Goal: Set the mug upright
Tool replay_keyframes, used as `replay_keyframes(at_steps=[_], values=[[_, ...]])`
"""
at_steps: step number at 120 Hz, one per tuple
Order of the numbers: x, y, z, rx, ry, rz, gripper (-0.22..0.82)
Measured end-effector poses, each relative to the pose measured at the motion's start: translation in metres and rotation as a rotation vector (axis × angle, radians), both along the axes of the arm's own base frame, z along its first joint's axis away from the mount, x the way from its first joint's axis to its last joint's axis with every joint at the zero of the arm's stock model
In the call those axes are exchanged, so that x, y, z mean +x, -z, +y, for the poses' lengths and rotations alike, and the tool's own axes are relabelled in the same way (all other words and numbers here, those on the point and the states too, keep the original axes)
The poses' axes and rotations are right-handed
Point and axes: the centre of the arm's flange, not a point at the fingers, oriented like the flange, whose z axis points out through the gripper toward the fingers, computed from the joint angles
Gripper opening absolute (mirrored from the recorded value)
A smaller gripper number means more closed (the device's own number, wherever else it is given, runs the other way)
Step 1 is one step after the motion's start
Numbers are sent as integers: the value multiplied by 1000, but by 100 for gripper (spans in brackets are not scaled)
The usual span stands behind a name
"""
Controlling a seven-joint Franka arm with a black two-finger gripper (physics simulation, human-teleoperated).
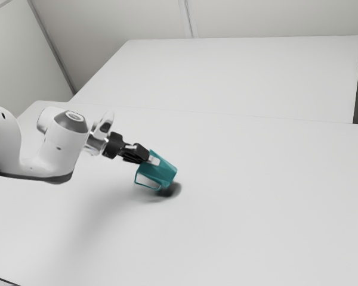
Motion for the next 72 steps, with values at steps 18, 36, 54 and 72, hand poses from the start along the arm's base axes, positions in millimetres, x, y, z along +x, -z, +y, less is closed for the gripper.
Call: replay_keyframes(at_steps=[18,36,54,72], values=[[6,-7,-1,60,33,-19,-17],[13,-18,5,141,60,-41,-17],[16,-32,13,219,85,-51,-17],[30,-56,21,328,126,-68,-17]])
